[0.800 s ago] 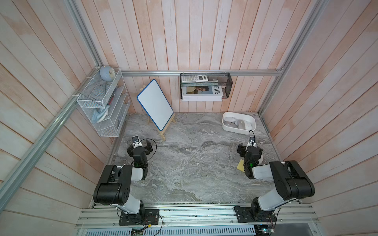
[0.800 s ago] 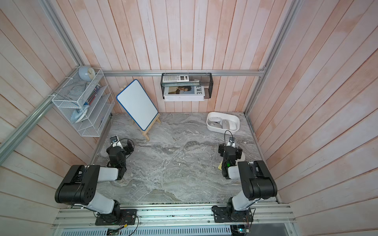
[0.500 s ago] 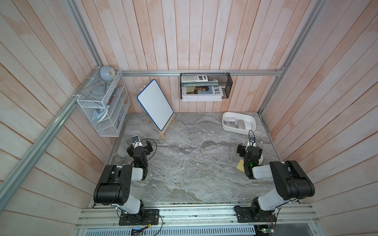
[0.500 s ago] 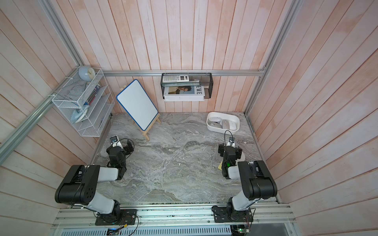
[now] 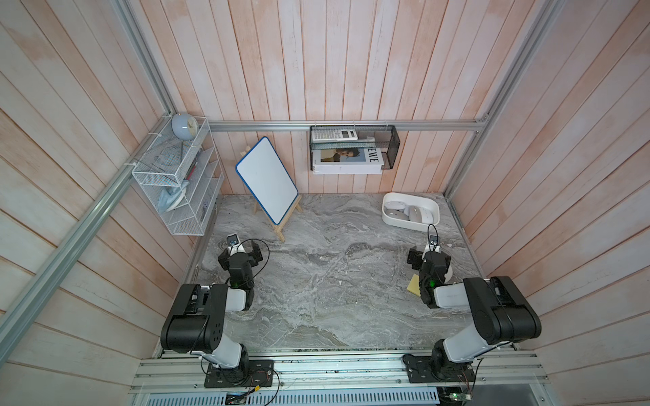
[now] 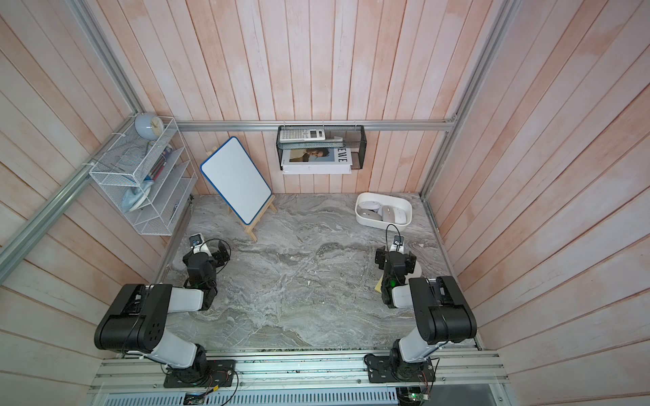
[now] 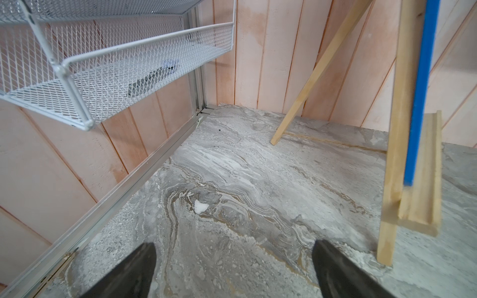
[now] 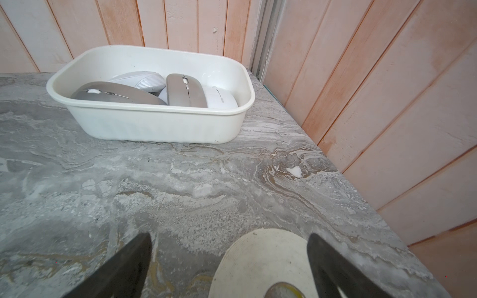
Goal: Take out the mouse from the storage box
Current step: Move the storage box to the center of the board.
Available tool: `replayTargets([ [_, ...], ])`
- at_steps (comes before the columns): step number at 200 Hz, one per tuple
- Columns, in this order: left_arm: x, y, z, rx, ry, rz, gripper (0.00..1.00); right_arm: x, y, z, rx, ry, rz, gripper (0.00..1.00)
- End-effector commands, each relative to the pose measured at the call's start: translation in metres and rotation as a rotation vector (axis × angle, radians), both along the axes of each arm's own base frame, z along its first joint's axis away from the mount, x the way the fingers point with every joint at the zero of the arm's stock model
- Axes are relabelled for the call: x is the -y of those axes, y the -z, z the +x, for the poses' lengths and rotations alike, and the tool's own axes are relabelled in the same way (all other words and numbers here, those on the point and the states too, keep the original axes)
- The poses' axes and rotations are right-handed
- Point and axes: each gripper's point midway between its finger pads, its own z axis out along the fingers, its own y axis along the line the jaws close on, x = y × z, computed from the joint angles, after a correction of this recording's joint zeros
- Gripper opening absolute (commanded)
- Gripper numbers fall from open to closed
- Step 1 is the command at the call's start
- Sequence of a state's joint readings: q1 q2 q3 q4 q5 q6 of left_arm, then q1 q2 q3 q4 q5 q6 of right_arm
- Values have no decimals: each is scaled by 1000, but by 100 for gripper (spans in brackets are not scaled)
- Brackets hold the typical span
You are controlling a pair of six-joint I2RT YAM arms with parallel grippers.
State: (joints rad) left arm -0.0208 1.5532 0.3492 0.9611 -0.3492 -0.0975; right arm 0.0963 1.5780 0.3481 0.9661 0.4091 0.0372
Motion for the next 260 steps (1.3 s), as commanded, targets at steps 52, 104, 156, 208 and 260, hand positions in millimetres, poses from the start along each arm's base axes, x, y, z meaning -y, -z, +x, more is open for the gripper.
replayTargets([
  [52, 47, -84, -46, 208, 76, 129, 100, -63, -58, -20, 142, -149, -243, 98],
  [104, 91, -161, -45, 260, 228, -180, 100, -136, -137, -58, 346, -276, -250, 98],
  [156, 112, -161, -27, 95, 238, -443, 100, -108, -160, -72, 51, -206, 104, 98],
  [208, 117, -150, -25, 44, 267, -515, 100, -35, -135, -86, -2, 11, 461, 98],
  [260, 199, -146, -18, -122, 339, -375, 100, -10, -114, -88, -171, 160, 393, 98],
])
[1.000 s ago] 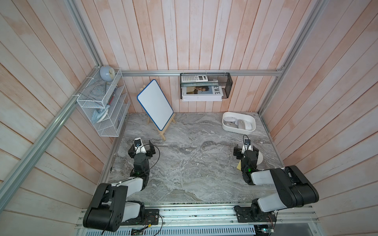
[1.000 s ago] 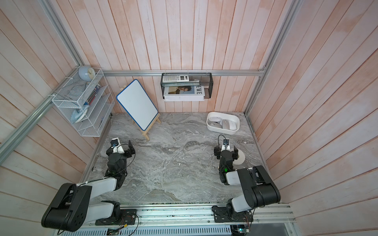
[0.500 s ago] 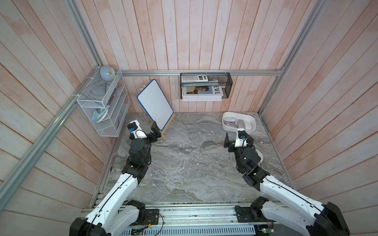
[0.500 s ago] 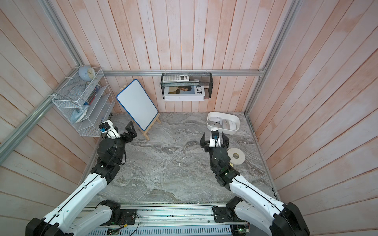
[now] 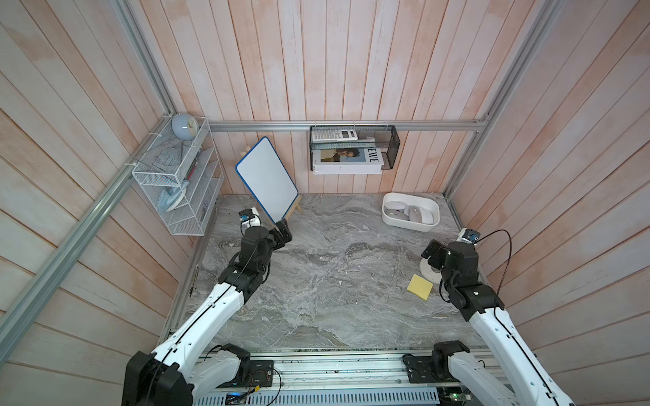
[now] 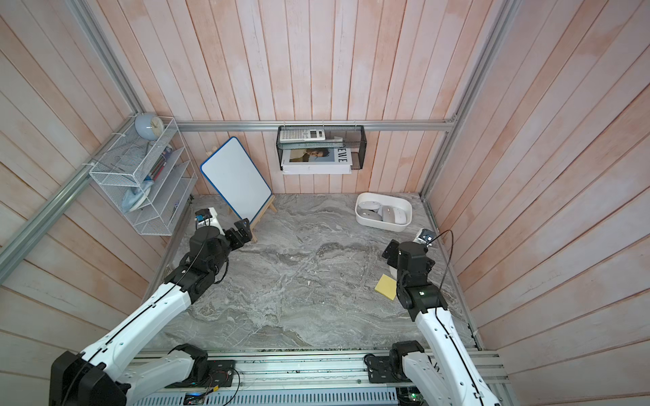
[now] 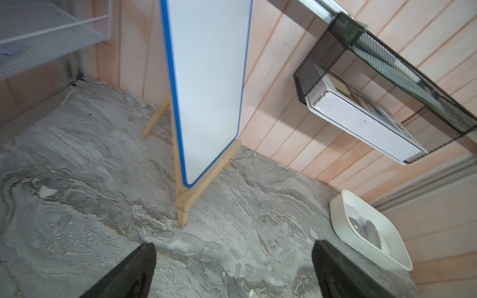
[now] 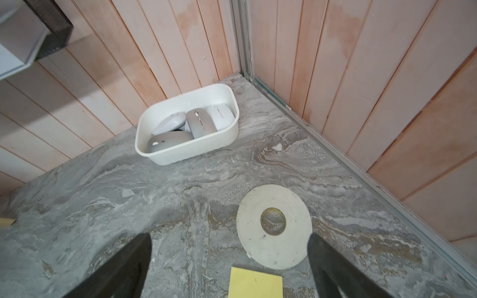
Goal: Take out the mouse from the storage box
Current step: Move the storage box to the center of the board.
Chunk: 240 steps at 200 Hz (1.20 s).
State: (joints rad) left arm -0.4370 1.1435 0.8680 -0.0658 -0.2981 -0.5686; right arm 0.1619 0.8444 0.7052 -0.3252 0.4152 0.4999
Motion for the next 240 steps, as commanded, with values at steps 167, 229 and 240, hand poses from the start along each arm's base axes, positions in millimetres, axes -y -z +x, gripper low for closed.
replayTargets([
  [167, 132, 61, 6, -212, 157, 248, 100, 55, 56, 93, -330, 186, 192, 96],
  [229, 94, 72, -21, -182, 143, 337, 100, 79, 88, 148, -394, 177, 324, 93],
  [240, 91, 75, -25, -176, 143, 333, 100, 79, 91, 159, -396, 155, 342, 92],
])
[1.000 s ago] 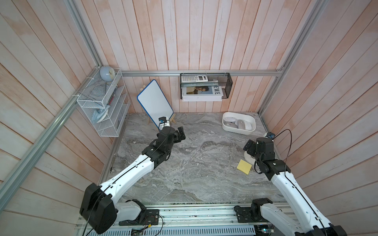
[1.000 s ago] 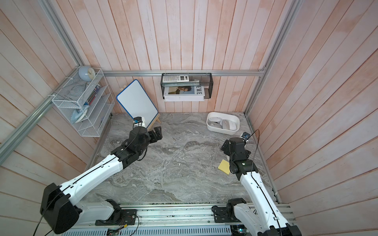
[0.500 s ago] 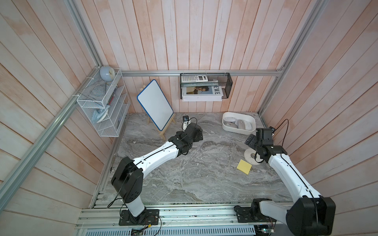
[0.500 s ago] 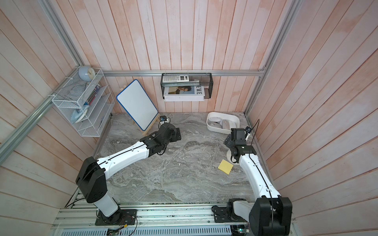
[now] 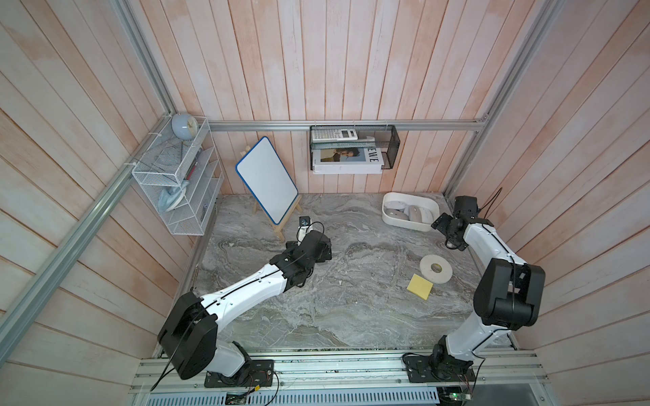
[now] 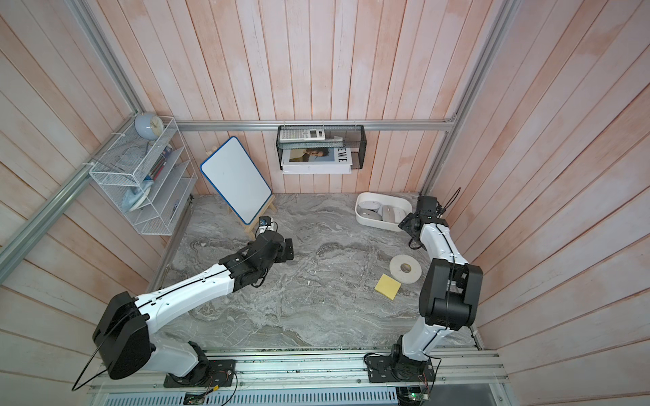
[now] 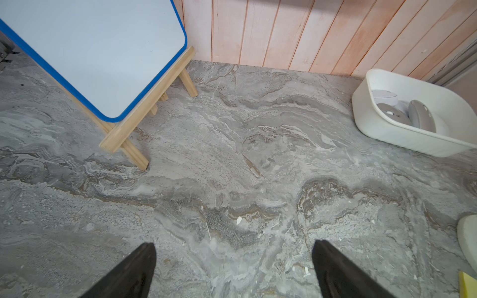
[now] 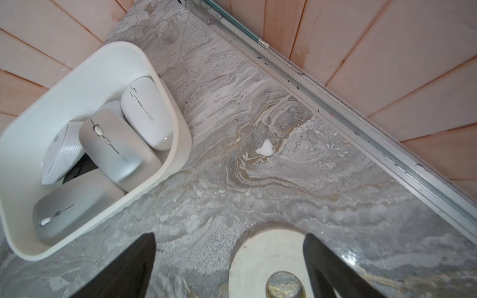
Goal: Take out the mouse from the storage box
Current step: Move the storage box to the center of the board.
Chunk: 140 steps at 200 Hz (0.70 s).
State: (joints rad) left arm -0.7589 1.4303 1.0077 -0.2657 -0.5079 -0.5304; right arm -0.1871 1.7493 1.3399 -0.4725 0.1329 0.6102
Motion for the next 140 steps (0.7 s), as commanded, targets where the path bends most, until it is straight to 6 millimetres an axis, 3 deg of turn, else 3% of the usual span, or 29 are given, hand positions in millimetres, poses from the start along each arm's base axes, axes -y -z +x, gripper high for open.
replayTargets([
  [1, -9, -3, -3, 49, 1, 16, 100, -8, 5, 17, -1, -41, 76, 92],
  [28, -16, 4, -9, 58, -2, 15, 100, -2, 12, 37, -13, -51, 90, 89],
  [78, -23, 4, -11, 78, -16, 43, 100, 9, 27, 61, -44, -45, 139, 75],
  [140, -20, 7, -8, 83, -11, 42, 100, 4, 43, 84, -78, -75, 193, 56],
])
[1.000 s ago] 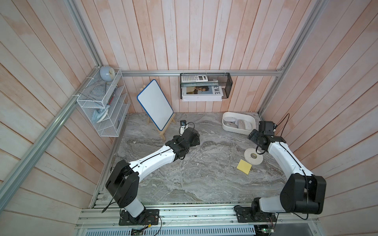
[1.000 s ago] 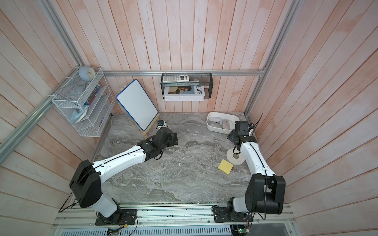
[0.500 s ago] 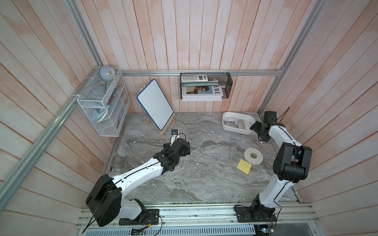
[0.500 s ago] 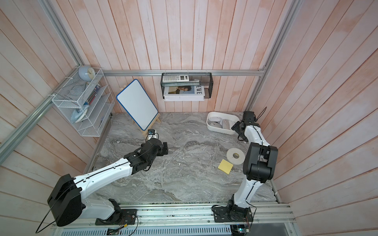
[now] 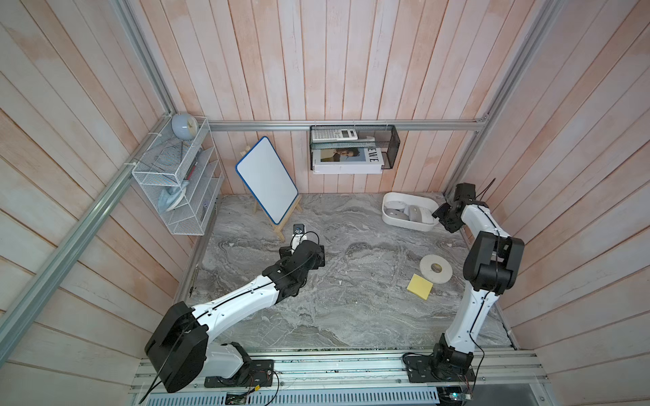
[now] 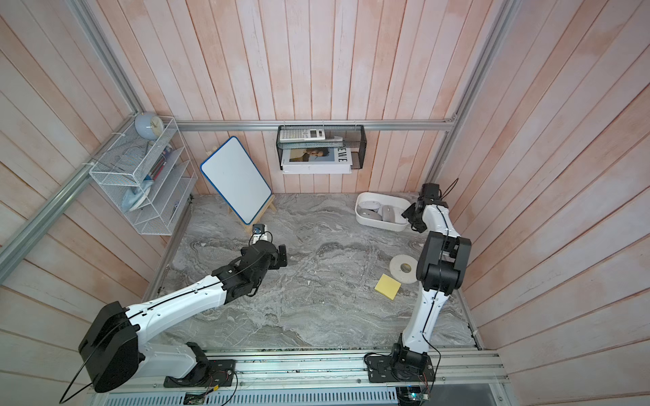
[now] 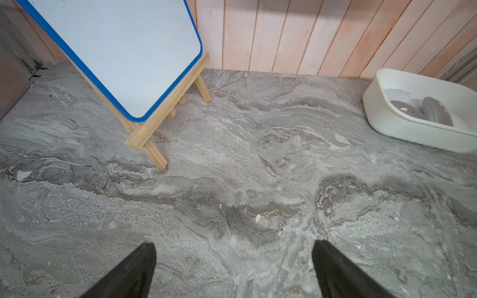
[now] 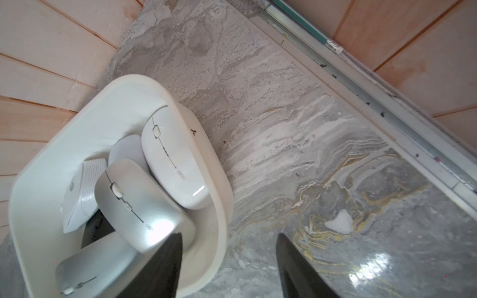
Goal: Take out the mouse from the storage box
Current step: Move the storage box to the center of the board.
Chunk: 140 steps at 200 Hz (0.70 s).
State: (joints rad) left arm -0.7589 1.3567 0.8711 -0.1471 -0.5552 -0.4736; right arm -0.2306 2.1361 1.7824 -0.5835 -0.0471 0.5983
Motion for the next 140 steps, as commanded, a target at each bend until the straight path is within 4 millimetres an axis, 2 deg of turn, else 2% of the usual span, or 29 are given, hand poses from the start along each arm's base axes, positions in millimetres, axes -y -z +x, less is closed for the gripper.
replayTargets([
  [1, -2, 0, 1, 18, -4, 11, 100, -5, 12, -1, -54, -13, 39, 56],
  [31, -4, 2, 1, 18, -12, 21, 100, -10, 17, 3, -67, -34, 50, 45],
  [83, -12, 3, 0, 25, -31, 45, 100, -18, 21, 2, -102, -60, 29, 35],
  [140, -27, -2, -4, 39, -63, 50, 100, -19, 28, -3, -135, -58, 19, 32],
])
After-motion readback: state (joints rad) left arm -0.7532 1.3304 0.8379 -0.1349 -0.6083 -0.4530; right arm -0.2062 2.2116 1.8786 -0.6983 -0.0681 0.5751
